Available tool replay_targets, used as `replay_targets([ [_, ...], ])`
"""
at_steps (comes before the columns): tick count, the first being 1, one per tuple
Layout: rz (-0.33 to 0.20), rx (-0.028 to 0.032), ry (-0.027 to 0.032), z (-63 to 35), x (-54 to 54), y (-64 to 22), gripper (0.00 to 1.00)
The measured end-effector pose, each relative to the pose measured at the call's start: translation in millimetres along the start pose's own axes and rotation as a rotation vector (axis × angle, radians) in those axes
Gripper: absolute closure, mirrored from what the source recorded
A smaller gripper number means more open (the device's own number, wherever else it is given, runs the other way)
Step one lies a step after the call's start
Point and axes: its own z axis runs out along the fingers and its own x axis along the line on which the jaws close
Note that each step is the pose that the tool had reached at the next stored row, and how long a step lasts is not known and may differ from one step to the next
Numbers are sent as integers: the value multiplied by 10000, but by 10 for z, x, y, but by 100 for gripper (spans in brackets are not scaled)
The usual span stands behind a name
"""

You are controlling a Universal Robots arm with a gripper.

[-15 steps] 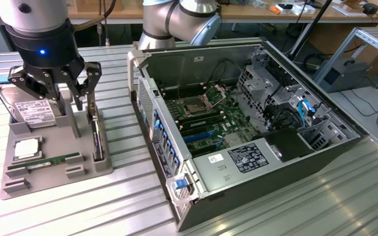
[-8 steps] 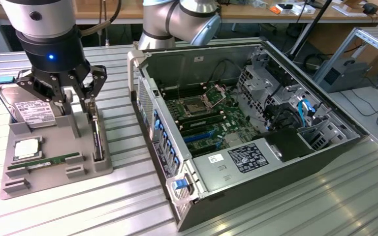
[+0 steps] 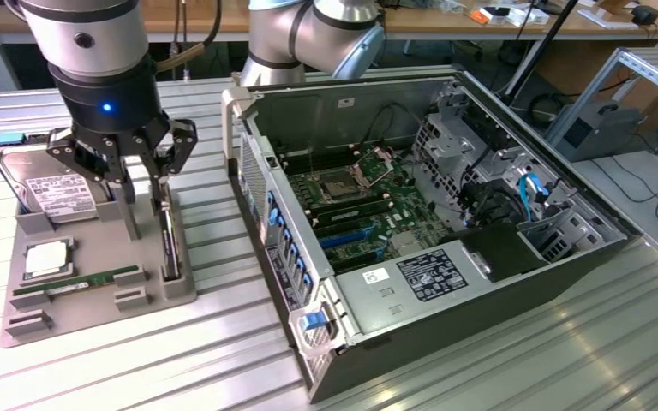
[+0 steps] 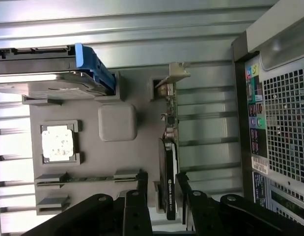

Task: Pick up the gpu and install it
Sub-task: 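Pick up the gpu and move the gpu toward the slot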

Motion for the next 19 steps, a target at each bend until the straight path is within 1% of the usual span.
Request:
replay_targets([
  [11, 1, 4, -1, 186, -103, 1, 64],
  [13, 0, 5, 0, 242, -108, -2, 64],
  [15, -1, 4, 0, 274, -118, -3, 64],
  [19, 2, 5, 2, 385, -159, -4, 64],
])
